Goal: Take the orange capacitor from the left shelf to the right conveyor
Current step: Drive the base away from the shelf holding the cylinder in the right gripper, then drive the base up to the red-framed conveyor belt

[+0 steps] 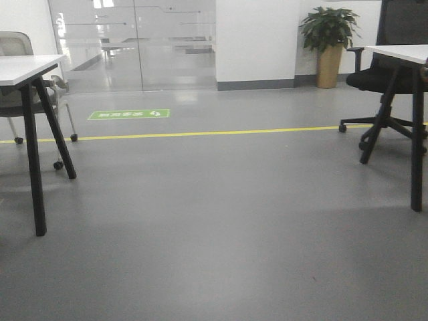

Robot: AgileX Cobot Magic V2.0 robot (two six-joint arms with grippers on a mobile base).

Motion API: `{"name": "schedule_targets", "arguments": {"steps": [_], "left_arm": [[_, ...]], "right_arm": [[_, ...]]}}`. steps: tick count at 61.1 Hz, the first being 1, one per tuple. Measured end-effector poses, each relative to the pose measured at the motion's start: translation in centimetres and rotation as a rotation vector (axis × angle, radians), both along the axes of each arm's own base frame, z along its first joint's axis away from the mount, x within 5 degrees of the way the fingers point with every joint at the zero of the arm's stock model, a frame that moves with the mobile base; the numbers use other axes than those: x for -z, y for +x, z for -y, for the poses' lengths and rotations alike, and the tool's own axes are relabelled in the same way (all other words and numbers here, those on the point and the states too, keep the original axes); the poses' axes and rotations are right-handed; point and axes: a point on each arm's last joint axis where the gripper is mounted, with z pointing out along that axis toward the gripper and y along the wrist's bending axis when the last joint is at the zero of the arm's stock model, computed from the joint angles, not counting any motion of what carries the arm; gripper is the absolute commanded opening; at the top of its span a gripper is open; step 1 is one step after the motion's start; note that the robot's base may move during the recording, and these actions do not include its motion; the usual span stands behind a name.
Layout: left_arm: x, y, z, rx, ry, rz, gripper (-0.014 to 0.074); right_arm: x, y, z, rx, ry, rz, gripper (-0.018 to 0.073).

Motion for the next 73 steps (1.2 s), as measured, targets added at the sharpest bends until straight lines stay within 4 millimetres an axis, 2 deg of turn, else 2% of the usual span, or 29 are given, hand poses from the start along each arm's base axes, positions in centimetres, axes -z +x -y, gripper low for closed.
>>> {"name": "schedule_targets", "arguments": {"steps": [73], "left_arm": [[0.00, 0.00, 0.00, 0.000, 0.000, 0.000, -0.0127]], "right_arm": [[0.00, 0.00, 0.00, 0.000, 0.000, 0.000, 0.0068]]}}
